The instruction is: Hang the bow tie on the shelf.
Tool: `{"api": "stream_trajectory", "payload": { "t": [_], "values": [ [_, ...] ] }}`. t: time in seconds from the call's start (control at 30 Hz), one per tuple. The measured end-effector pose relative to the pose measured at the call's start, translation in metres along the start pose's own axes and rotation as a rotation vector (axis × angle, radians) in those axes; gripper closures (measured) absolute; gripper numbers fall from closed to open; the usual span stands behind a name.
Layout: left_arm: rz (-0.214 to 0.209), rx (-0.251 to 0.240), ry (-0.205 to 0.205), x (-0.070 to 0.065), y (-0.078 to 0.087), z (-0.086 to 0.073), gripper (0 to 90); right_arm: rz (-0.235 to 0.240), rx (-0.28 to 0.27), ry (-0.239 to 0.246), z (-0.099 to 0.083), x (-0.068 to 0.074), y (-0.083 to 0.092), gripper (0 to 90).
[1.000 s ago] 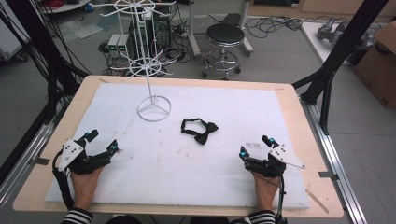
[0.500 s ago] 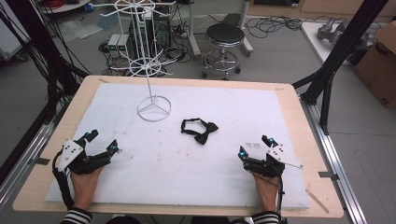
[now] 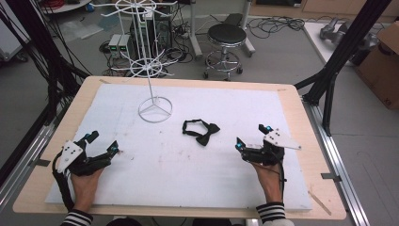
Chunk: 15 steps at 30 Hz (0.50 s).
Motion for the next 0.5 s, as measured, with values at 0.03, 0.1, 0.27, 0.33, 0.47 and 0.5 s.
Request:
{"api": "stream_trajectory", "payload": {
  "t": [0.03, 0.1, 0.27, 0.33, 0.47, 0.5],
  "values": [
    [0.0, 0.0, 0.0, 0.0, 0.0, 0.0, 15.3, 0.01, 0.009, 0.009, 0.004, 0.001, -0.003, 3.4],
    [0.0, -0.001, 0.005, 0.001, 0.0, 0.0, 15.2, 0.039, 0.036, 0.019, 0.014, 0.002, -0.012, 3.4],
    [0.0, -0.002, 0.003, 0.0, 0.0, 0.0, 15.2, 0.081, 0.077, 0.014, 0.025, 0.005, -0.027, 3.5],
    [0.0, -0.001, 0.003, 0.0, 0.0, 0.0, 15.3, 0.111, 0.106, 0.008, 0.033, 0.006, -0.039, 3.5],
    [-0.001, -0.001, 0.005, 0.001, 0.0, 0.0, 15.2, 0.146, 0.18, 0.02, 0.044, 0.007, -0.058, 3.5],
    [-0.001, -0.001, 0.005, 0.001, 0.0, 0.0, 15.2, 0.146, 0.18, 0.02, 0.044, 0.007, -0.058, 3.5]
  ]
}}
Point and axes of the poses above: each handheld gripper's, and its own axes: y roughly backward along the jaws, z roughly out of its top, x roughly to its left, the point moved 7 cm from there along -y, roughly forward along the jaws, and after that the axes turned 7 degrees about z, right-handed, at the moved point
